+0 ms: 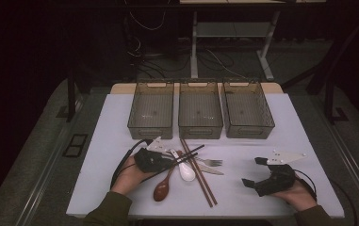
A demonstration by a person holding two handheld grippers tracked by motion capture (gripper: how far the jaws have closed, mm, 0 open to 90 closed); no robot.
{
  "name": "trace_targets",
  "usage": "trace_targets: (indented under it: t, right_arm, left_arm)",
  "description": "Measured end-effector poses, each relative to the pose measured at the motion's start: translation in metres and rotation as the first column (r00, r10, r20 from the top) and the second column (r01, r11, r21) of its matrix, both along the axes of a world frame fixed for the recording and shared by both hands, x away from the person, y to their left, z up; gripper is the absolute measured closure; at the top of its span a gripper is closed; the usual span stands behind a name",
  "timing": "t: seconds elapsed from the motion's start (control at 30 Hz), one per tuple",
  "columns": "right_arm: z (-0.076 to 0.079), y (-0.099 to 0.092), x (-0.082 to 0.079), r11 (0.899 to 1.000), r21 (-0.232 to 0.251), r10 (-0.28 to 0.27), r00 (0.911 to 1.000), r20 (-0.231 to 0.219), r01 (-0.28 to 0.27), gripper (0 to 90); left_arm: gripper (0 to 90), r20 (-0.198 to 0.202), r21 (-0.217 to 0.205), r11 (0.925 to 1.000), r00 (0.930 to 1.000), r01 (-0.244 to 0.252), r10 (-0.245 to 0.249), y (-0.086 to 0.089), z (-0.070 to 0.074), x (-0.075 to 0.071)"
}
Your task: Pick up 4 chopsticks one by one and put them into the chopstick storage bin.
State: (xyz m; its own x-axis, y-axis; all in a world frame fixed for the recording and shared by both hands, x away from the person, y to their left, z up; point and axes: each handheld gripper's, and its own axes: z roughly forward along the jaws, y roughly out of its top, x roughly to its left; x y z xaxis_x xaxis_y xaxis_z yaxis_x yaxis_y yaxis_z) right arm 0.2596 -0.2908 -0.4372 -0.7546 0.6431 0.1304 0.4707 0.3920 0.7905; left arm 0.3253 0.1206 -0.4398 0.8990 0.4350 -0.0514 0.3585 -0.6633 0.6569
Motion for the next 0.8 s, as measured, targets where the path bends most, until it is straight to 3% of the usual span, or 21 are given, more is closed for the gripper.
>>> trace_targets:
  t: [0.8]
  right_arm:
    - [0.000,0.000,0.000,1.000,-0.001,0.006,1.0000,-0.006,-0.006,2.6]
  left_arm:
    - [84.2,0.002,-0.069,0.9968,0.9992,-0.040,0.041,0.010,0.014,-0.003]
